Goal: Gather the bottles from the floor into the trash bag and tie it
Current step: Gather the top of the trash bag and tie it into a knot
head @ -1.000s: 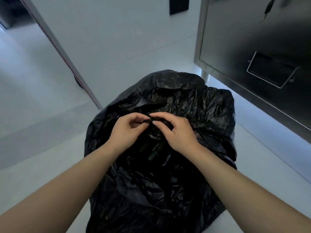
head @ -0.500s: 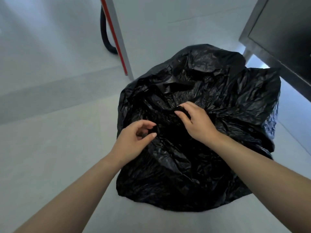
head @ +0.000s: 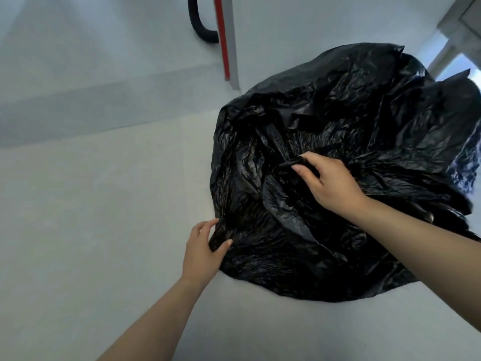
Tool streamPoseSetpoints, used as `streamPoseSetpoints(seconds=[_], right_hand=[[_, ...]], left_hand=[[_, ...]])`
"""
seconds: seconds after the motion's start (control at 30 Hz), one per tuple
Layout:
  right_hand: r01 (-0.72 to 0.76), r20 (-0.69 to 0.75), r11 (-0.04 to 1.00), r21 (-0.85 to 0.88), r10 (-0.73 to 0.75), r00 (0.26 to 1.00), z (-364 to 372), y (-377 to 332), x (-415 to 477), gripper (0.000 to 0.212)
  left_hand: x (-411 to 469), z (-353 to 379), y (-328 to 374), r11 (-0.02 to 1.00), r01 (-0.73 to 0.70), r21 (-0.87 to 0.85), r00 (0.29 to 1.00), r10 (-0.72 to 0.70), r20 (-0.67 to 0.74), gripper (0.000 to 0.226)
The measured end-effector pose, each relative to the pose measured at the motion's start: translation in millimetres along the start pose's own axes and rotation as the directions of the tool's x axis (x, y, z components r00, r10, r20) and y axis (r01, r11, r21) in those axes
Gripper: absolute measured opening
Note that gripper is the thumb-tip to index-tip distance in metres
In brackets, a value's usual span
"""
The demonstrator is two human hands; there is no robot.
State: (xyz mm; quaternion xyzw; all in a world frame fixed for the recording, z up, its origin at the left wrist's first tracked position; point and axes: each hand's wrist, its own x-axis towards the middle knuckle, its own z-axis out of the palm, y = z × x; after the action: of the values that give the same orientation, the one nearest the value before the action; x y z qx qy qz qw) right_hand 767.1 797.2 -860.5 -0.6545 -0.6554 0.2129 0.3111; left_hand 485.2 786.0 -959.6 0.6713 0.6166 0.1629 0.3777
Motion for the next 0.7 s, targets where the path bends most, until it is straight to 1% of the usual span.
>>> streamPoseSetpoints(seconds=[0.07, 0.13, 0.2, 0.27, 0.33, 0.43, 0.5, 0.57, 0.63, 0.7], right_hand=[[-0.016, -0.015, 1.0, -0.006, 0.016, 1.0, -1.0, 3.2, -3.4, 0.017], [-0.024, -0.014, 0.999, -0.021, 0.024, 1.0, -1.3, 6.0, -6.4, 0.018], [-0.036, 0.002, 0.999, -0.027, 0.036, 0.999, -0.6, 8.2, -7.9, 0.02], [-0.035, 0.006, 0.999, -0.015, 0.035, 0.999, -2.1, 9.1, -7.1, 0.021], [-0.025, -0.033, 1.0, 0.01, 0.026, 0.999, -8.2, 6.9, -3.1, 0.019], [-0.016, -0.148, 0.995, 0.1, 0.031, 0.988, -27.0, -1.1, 7.7, 0.018], [-0.015, -0.235, 0.985, 0.171, 0.055, 0.971, -44.5, -10.1, 17.8, 0.021], [-0.029, -0.322, 0.97, 0.241, 0.108, 0.94, -62.1, -16.4, 26.6, 0.02], [-0.087, -0.388, 0.941, 0.327, 0.218, 0.896, -81.2, -15.4, 33.3, 0.039], [-0.161, -0.391, 0.89, 0.427, 0.343, 0.854, -97.0, -8.9, 35.4, 0.053]], left_hand=[[0.8, 7.0, -7.6, 0.997, 0.074, -0.018, 0.997, -0.073, 0.031, 0.055], [1.9, 10.7, -11.9, 0.993, 0.115, -0.038, 0.991, -0.112, 0.071, 0.058], [1.8, 10.0, -12.4, 0.983, 0.145, -0.113, 0.984, -0.131, 0.118, 0.057], [2.2, 4.1, -4.8, 0.972, 0.132, -0.194, 0.987, -0.11, 0.12, 0.052], [7.4, -8.7, 14.1, 0.971, 0.064, -0.229, 0.997, -0.055, 0.045, 0.045], [25.2, -38.6, 63.2, 0.975, -0.102, -0.196, 0.987, 0.074, -0.142, 0.033], [38.6, -61.4, 107.3, 0.959, -0.238, -0.156, 0.95, 0.196, -0.244, 0.028], [49.9, -81.0, 156.1, 0.923, -0.363, -0.126, 0.899, 0.312, -0.308, 0.026], [59.4, -91.0, 205.2, 0.874, -0.478, -0.085, 0.837, 0.424, -0.345, 0.023], [67.1, -90.4, 247.3, 0.828, -0.558, -0.054, 0.789, 0.509, -0.344, 0.022]])
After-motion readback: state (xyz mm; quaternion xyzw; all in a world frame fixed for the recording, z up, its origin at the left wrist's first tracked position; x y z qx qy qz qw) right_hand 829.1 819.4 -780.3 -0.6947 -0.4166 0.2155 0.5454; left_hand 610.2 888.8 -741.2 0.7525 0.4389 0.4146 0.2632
